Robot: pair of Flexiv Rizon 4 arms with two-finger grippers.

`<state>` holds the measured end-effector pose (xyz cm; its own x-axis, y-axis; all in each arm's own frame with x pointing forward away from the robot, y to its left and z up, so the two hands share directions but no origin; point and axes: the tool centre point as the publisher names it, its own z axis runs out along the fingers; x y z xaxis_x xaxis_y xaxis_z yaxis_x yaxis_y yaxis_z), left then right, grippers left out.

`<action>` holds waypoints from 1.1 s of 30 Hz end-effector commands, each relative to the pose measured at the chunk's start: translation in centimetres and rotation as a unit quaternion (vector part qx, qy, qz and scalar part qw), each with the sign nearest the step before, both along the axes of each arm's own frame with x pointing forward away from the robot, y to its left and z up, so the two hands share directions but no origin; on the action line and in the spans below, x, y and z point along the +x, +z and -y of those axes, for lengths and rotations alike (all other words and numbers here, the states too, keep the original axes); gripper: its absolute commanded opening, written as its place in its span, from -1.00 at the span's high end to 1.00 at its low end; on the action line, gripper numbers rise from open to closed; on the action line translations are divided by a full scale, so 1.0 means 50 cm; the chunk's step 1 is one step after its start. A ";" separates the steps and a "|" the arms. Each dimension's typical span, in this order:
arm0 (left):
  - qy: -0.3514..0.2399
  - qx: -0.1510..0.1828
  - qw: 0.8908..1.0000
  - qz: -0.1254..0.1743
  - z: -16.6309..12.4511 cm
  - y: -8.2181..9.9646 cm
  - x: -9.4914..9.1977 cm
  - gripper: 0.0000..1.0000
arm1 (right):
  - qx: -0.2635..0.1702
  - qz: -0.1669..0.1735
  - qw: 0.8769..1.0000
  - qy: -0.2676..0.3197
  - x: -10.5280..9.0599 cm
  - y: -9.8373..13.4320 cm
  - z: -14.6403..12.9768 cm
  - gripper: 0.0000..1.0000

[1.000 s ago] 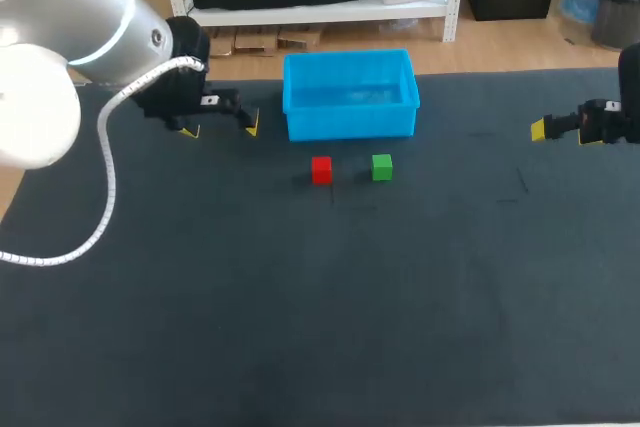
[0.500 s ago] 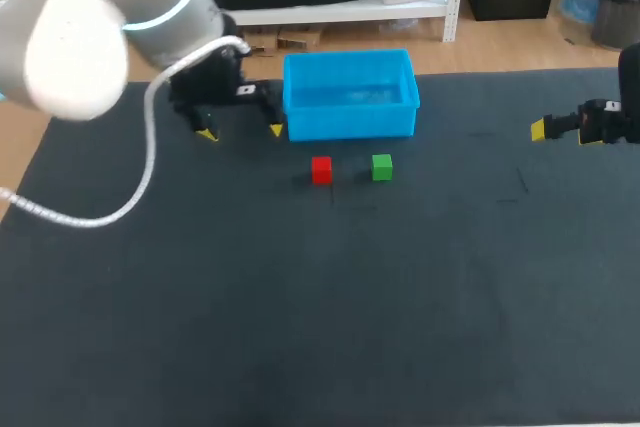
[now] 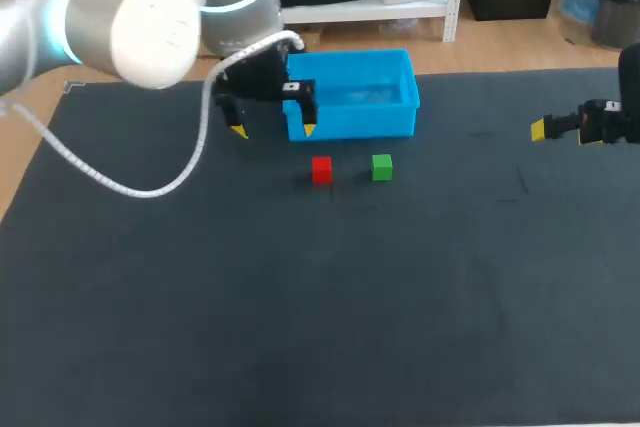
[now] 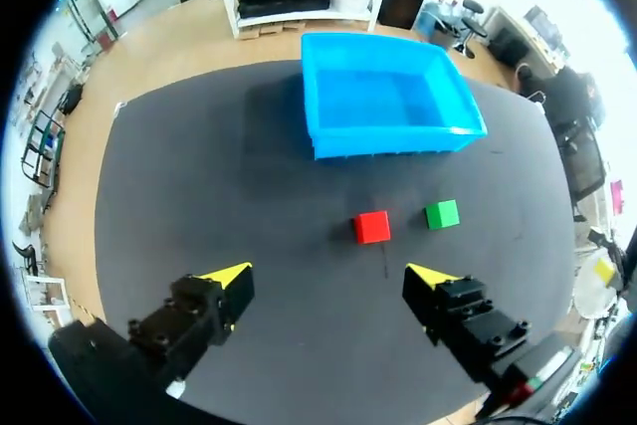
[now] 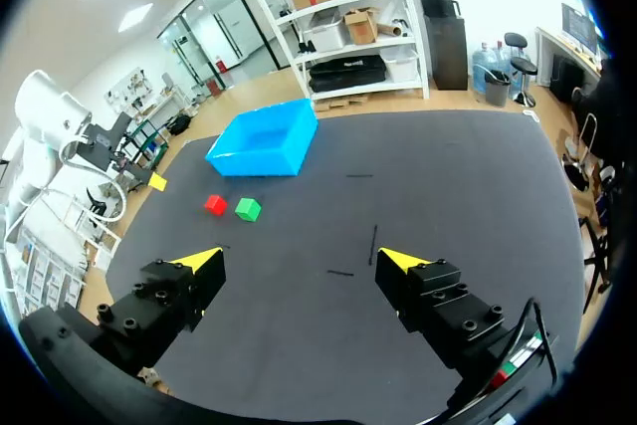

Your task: Use the left arm to pick the red cube and place it into the blue plastic box first, then use the right arm to grasp the green cube and put it into the same blue plastic box after the first action is fully finished.

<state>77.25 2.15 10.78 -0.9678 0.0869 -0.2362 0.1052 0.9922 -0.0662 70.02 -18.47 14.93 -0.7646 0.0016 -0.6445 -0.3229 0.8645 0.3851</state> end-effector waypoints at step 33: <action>0.033 0.010 0.999 -0.013 0.090 -0.086 0.068 -1.00 | 0.000 -0.001 1.000 0.001 0.000 0.000 0.001 -1.00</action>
